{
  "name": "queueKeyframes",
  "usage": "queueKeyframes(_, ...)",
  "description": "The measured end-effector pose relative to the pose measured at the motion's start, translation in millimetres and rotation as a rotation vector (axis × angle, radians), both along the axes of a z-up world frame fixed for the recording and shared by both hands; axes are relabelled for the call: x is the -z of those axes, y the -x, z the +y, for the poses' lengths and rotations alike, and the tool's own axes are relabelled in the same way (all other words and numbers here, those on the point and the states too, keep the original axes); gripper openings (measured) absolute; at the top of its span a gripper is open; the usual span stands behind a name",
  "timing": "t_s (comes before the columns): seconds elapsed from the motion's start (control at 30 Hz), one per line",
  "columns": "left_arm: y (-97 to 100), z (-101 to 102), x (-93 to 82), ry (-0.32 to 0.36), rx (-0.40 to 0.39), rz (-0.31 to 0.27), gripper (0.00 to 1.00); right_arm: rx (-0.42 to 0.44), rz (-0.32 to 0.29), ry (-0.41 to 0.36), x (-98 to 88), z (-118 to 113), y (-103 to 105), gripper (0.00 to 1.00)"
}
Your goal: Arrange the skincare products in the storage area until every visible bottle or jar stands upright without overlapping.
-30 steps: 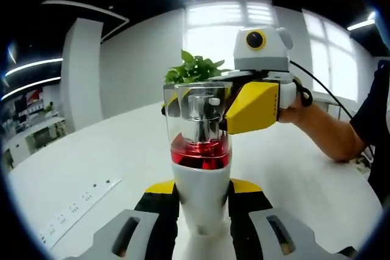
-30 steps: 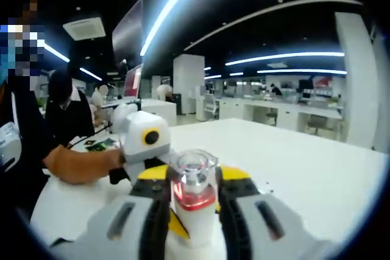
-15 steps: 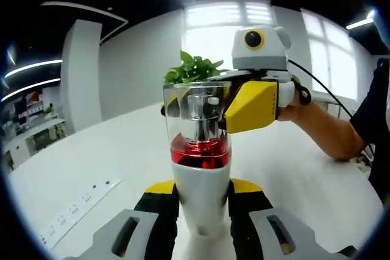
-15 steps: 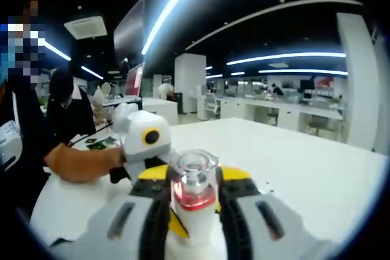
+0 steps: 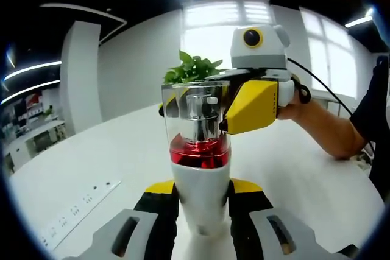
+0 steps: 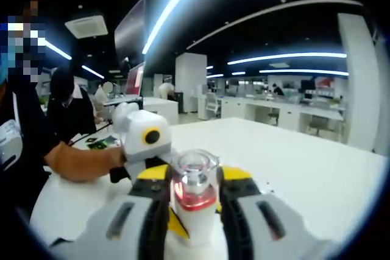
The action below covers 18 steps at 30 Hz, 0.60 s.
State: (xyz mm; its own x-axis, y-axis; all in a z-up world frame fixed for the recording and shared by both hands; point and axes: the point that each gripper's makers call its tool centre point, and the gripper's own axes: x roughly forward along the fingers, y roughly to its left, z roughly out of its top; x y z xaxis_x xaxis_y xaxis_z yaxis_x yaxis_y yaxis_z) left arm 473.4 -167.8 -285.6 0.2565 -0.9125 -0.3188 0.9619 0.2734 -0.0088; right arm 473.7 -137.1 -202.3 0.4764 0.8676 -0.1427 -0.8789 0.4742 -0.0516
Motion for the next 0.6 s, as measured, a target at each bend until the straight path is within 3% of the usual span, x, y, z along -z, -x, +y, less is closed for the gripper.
queueKeyframes(0.6,1.3,-0.6,-4.6,0.009,0.007,-0.021,0.36,-0.005,-0.005,-0.003,-4.1,0.5,0.9,0.38)
